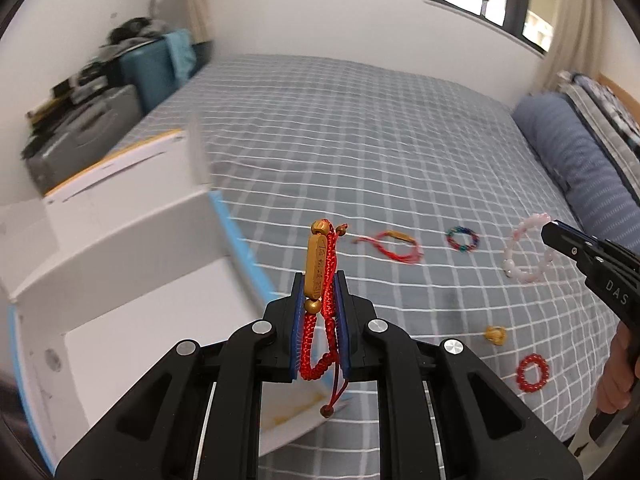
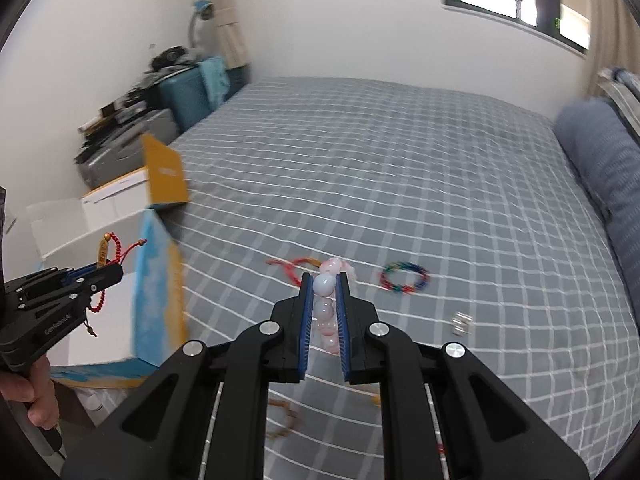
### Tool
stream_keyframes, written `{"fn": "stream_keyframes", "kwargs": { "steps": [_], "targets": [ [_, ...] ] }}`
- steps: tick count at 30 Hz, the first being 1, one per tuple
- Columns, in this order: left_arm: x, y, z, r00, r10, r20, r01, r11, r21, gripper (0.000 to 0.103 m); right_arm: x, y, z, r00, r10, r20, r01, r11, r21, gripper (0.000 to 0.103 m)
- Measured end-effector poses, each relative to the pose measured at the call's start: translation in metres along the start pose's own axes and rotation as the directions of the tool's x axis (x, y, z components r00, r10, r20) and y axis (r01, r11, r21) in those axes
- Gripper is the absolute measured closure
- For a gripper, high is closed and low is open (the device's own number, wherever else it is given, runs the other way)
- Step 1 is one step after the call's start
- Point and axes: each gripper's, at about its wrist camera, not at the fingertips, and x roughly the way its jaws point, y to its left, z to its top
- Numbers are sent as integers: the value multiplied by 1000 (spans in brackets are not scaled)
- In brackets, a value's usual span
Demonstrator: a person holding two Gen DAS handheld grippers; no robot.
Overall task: Organize jewelry
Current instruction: 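Carry both held bracelets over to the white cardboard box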
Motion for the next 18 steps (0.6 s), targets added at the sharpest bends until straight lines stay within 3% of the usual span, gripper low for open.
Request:
{"fn": "stream_keyframes", "kwargs": {
  "steps": [6,11,18],
  "targets": [
    [-20,52,-16,998,68,15,-66,993,-99,90,0,67,14,994,106,22,-104,992,-78,92],
    [-38,89,-40,990,139,22,-133,975,-180,90,-3,125,13,977,211,29,-205,968,-141,92],
    [-44,134,-64,979,204,-13,-200,944,-262,90,11,198,0,959,283,-14,-278,932,-234,92]
  ]
}}
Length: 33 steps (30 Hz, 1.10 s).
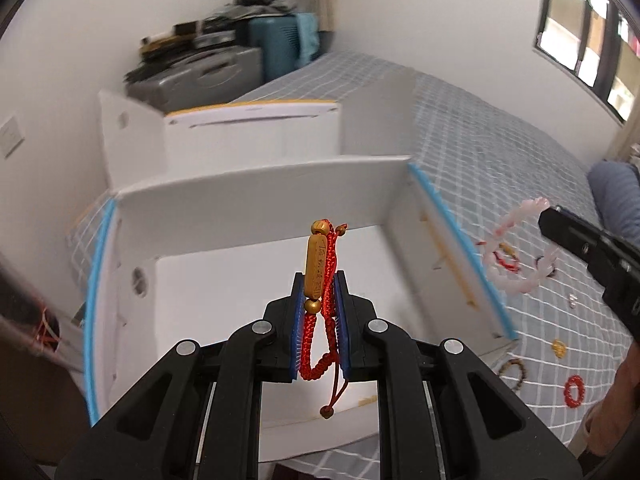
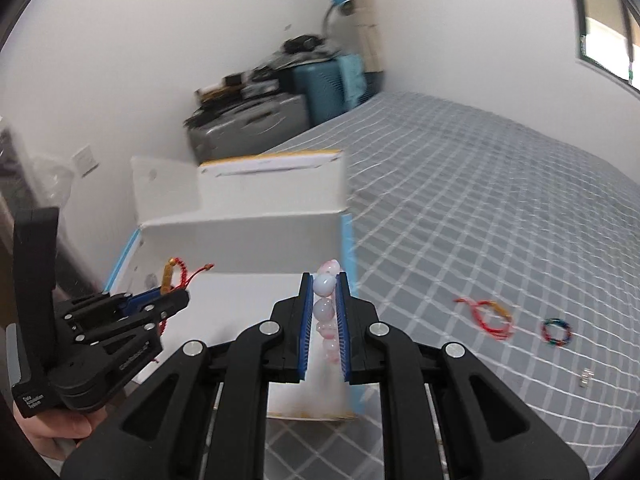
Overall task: Organize jewelry
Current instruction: 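Carry both held bracelets over to the white cardboard box, then open left tool dropping red bracelet while right tool releases pink bracelet into box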
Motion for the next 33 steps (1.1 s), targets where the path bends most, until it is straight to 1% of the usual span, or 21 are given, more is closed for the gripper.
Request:
{"fn": "stream_keyframes", "kwargs": {
  "steps": [4,8,12,21,27,33],
  "targets": [
    [7,18,-9,999,39,-21,-40,999,-24,90,33,21,-9,998,13,-61,-14,1000,-21,92],
    [20,30,-21,994,92,-53,-94,995,-45,90,64,32,-22,991,14,-136,-17,1000,-25,92],
    [29,41,-31,991,94,-92,-100,993,-66,90,88,35,-31,984,-5,-180,2,1000,-19,92],
    [40,60,-39,980,138,-145,-153,984,-93,90,107,40,-39,976,-20,-218,16,1000,-22,92],
    [50,61,-42,975,142,-168,-160,983,-94,90,114,43,-42,971,-53,-232,46,998,-36,92],
    [53,64,-42,974,149,-170,-166,982,-93,90,120,45,-45,966,-71,-248,62,997,-46,92]
  ]
}}
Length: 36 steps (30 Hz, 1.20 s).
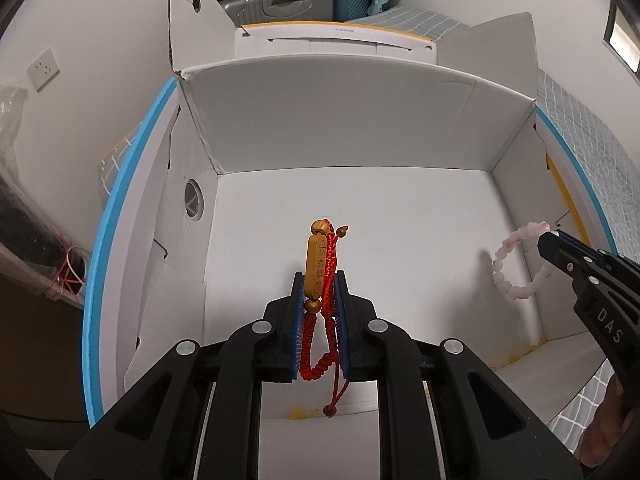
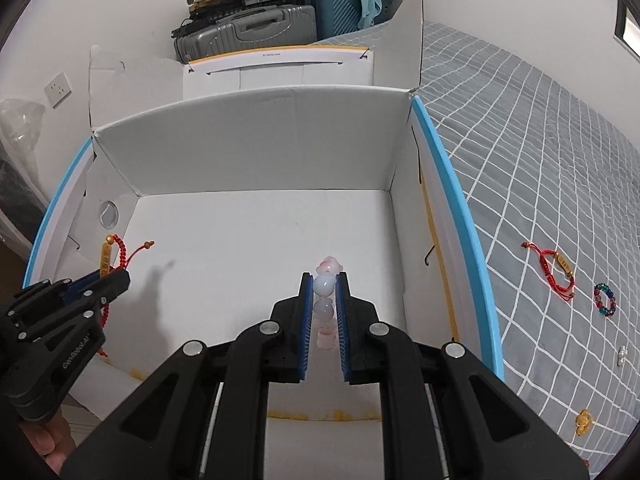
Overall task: Organize jewelry
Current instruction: 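Open left tool dropping red bracelet while right tool releases pink bracelet into box, then move both tools back over the bed toward remaining jewelry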
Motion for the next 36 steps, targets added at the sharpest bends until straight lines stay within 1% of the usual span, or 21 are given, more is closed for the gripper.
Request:
{"fn": "stream_keyframes", "kwargs": {
  "steps": [3,5,8,9,10,11,12,13,14,15,17,18,19,20,21,22,23,24,26,31,36],
  "targets": [
    [0,2,0,1000,7,4,-7,1000,7,88,2,2,0,1000,-10,-6,10,1000,-7,92],
    [-2,2,-2,1000,1,1,-1,1000,6,86,1,4,-1,1000,-10,-10,10,1000,-9,92],
    [-5,2,-2,1000,22,8,-22,1000,9,85,-3,6,0,1000,-13,6,13,1000,-16,91],
    [-6,3,-2,1000,26,9,-26,1000,6,81,-5,5,0,1000,-16,10,16,1000,-16,91],
    [-7,4,-3,1000,27,14,-27,1000,-1,72,-7,5,0,1000,-17,14,17,1000,-17,91],
    [-8,4,-2,999,28,19,-28,1000,-5,59,-10,5,1,1000,-21,22,22,1000,-19,88],
    [-10,5,-2,999,31,31,-31,999,-9,55,-12,4,1,999,-23,27,24,1000,-21,85],
    [-13,4,-2,998,39,40,-38,999,-6,48,-15,4,0,999,-26,34,27,999,-21,71],
    [-14,3,-2,998,43,45,-43,999,-2,45,-20,2,0,998,-33,48,34,999,-21,57],
    [-16,2,-2,998,42,49,-42,999,-1,44,-23,1,0,997,-42,62,44,999,-22,54],
    [-19,2,-1,998,39,55,-39,999,-1,40,-29,-1,0,994,-67,82,69,997,-25,51],
    [-20,1,-1,997,40,60,-40,999,-2,38,-33,-3,1,993,-75,92,78,997,-23,48],
    [-22,1,-1,997,42,68,-42,999,-1,33,-36,-5,1,992,-77,100,80,997,-20,39],
    [-23,0,-1,996,44,76,-44,999,1,28,-40,-8,1,990,-84,115,86,996,-13,26],
    [-26,0,-1,995,43,86,-43,999,2,26,-43,-10,2,987,-95,130,97,995,-8,20],
    [-28,-1,-1,995,38,91,-39,999,2,24,-48,-12,2,982,-114,152,116,993,1,12],
    [-30,-1,-1,995,34,95,-34,999,1,22,-51,-15,2,976,-133,171,133,991,10,9],
    [-32,-3,0,995,33,99,-33,999,3,22,-54,-18,2,974,-141,179,141,990,16,8],
    [-36,-5,0,994,27,109,-28,1000,7,15,-57,-25,2,972,-150,183,147,989,31,8],
    [-45,-16,2,990,5,140,-9,1000,27,6,-64,-43,-6,966,-170,196,165,985,38,8],
    [-50,-38,3,987,-44,152,35,998,60,6,-70,-75,-18,964,-193,184,178,979,99,8]
  ]
}}
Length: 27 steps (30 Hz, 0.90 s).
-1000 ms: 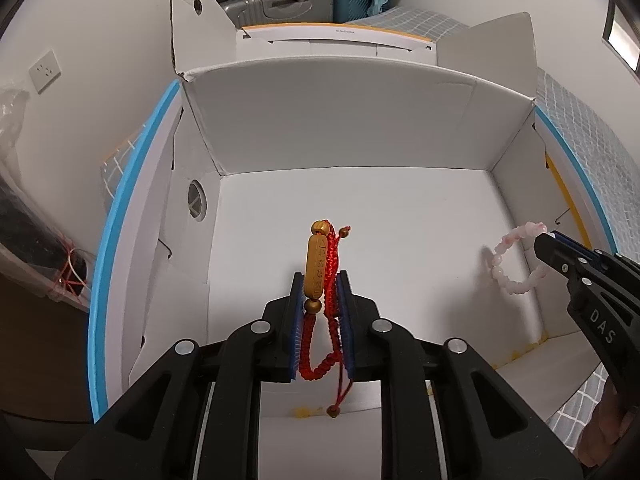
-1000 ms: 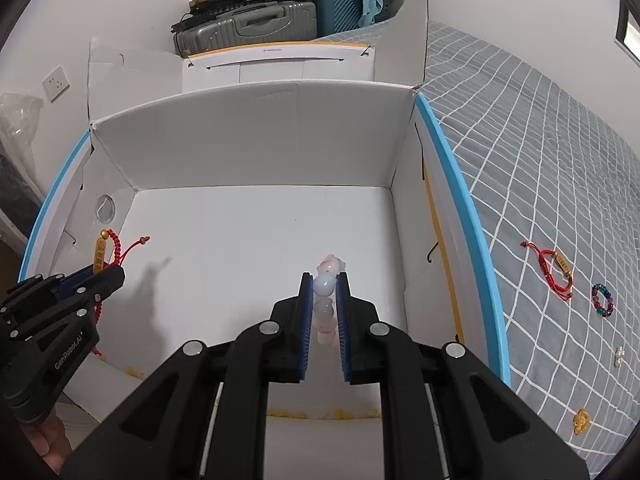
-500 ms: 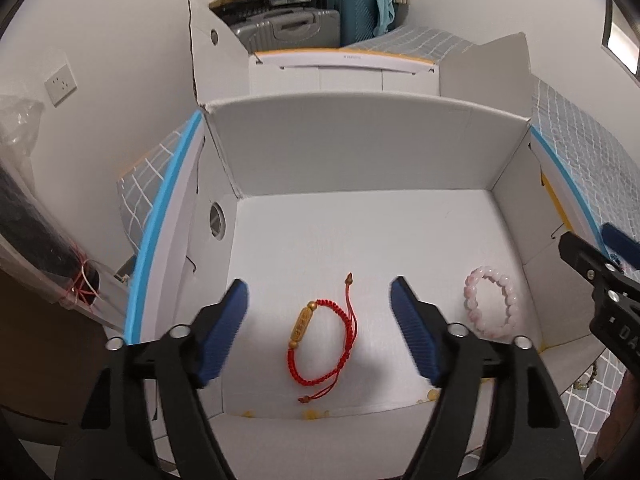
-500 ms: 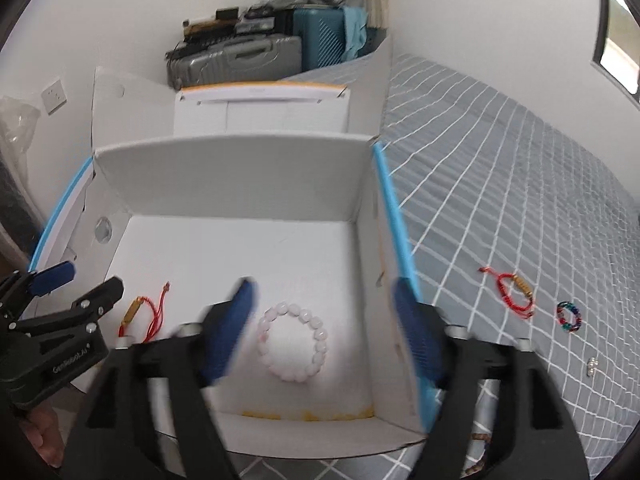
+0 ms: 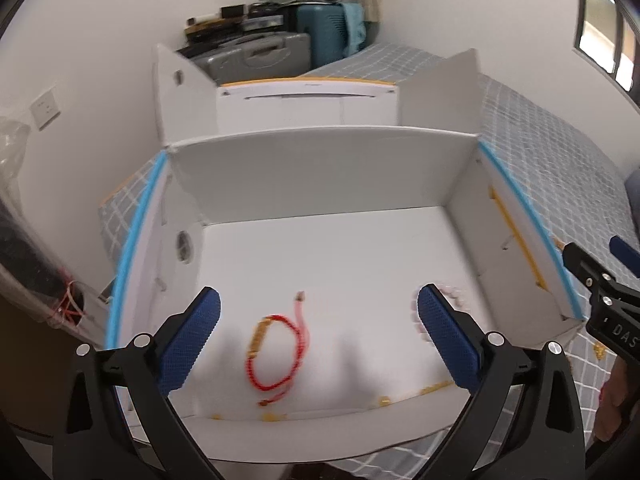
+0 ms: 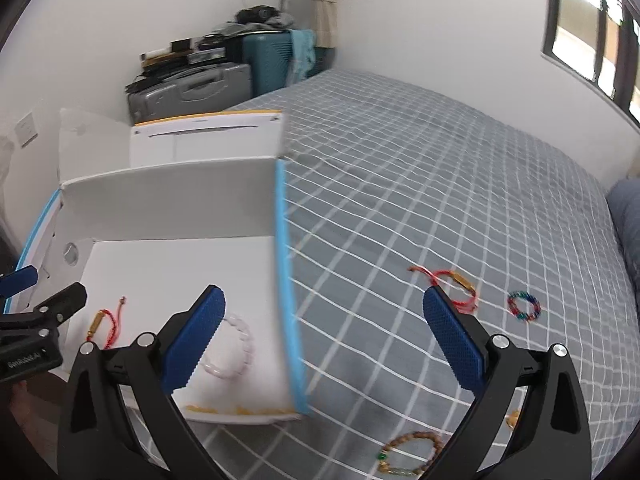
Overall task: Organize jewelry
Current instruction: 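Move both tools back over the bed toward remaining jewelry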
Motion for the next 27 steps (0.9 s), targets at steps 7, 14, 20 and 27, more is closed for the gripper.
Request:
{"fn": "stream_keyframes", "kwargs": {
  "steps": [7,14,20,27],
  "targets": [
    [-1,-53,4,995,-96,38,93,993,67,6,-3,-60,-16,998,-61,-30,64,995,79,8],
    [-3,-119,10,983,-183,30,176,971,159,6,-17,-119,-30,988,-147,-43,151,978,146,8],
    [-3,-160,11,977,-213,28,202,956,214,6,-27,-159,-39,978,-199,-55,206,960,188,8],
    [0,-208,17,972,-235,27,220,940,261,6,-32,-204,-45,964,-253,-83,266,934,237,8]
  ]
}}
